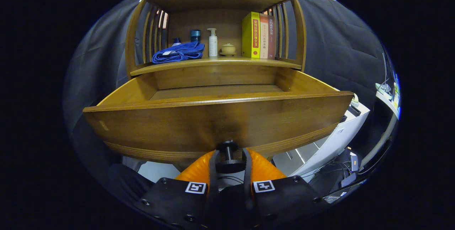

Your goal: Pull open the drawer, take out the items inside it, and place them on the countertop above the cabinet.

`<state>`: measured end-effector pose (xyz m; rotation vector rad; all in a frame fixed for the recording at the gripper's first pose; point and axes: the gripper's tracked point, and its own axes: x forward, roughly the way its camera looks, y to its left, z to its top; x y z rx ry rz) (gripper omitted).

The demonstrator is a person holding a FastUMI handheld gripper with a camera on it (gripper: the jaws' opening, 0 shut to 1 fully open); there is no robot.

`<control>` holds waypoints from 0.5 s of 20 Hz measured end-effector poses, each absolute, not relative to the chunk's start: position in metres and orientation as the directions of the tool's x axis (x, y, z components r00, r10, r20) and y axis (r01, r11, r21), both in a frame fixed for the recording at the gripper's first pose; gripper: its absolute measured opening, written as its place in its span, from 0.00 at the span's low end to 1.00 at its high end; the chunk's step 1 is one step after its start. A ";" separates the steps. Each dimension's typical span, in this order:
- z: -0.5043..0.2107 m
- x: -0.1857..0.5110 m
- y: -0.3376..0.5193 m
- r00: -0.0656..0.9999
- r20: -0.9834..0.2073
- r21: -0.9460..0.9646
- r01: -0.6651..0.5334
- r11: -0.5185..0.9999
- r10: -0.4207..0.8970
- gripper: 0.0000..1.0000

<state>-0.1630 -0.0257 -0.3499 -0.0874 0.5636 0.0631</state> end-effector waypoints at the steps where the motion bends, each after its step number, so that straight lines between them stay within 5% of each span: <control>1: -0.350 -0.163 -0.026 0.849 -0.527 -0.058 -0.084 0.995 0.040 0.36; 5: -0.349 -0.167 -0.034 0.861 -0.508 0.004 -0.005 1.000 0.006 0.61; 10: -0.309 -0.156 -0.031 0.902 -0.429 -0.050 -0.067 0.997 0.039 0.91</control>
